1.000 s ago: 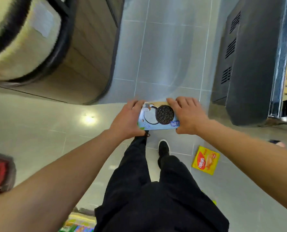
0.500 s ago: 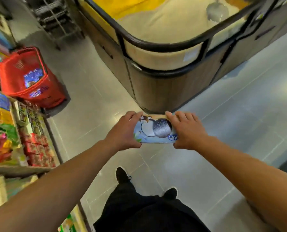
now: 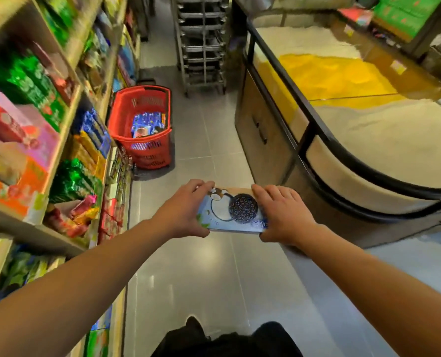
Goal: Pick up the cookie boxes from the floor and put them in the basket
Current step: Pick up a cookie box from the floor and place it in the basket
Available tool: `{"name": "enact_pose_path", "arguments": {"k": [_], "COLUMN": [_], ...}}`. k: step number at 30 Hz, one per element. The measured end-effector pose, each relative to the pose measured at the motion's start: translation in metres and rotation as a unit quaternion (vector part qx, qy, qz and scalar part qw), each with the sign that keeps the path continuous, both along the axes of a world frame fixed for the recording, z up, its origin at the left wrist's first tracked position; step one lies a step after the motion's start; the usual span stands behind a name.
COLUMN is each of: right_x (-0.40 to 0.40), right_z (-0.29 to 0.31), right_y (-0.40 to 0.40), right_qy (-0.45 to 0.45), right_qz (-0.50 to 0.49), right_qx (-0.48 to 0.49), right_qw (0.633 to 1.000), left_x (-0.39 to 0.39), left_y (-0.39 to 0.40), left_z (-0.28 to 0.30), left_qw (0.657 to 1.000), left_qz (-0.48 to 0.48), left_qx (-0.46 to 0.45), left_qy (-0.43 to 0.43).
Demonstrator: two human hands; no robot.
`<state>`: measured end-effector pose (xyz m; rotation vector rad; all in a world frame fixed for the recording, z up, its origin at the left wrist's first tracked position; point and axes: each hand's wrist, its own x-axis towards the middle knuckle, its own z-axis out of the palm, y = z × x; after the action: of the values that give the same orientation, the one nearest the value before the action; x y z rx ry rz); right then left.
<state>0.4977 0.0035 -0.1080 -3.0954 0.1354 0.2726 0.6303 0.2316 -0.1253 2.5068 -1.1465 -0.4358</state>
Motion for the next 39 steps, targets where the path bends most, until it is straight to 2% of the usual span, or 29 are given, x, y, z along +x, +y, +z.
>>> {"name": "enact_pose_path", "arguments": {"k": [8,17,25,33,39], "right_x": [0.161,0.364,0.538,0.732,0.846], "right_z": [-0.010,-0.042,-0.048,-0.085,-0.099], "right_y": [0.011,-0.035,-0.053,-0.032,-0.021], "right_qy": [0.022,0.052,0.080,0.101,0.139], "right_qz": [0.089,0.197,0.304,0.331,0.337], "right_qx": [0.013,0.015,-0.003,-0.016,-0.028], "right_qw": [0.996,0.979,0.949,0.938,0.931], "left_x": [0.115,0.258,0.370,0.534,0.644], "left_y": [0.031,-0.002,-0.019,-0.009,-0.005], "left_z": [-0.009,-0.035,-0.049,-0.091,-0.108], "left_qw": [0.996,0.981,0.947,0.922,0.923], "left_qz": [0.083,0.190,0.310,0.370,0.365], "left_qx": [-0.003,0.007,-0.015,-0.049,-0.003], "left_qy": [0.015,0.046,0.085,0.103,0.123]}}
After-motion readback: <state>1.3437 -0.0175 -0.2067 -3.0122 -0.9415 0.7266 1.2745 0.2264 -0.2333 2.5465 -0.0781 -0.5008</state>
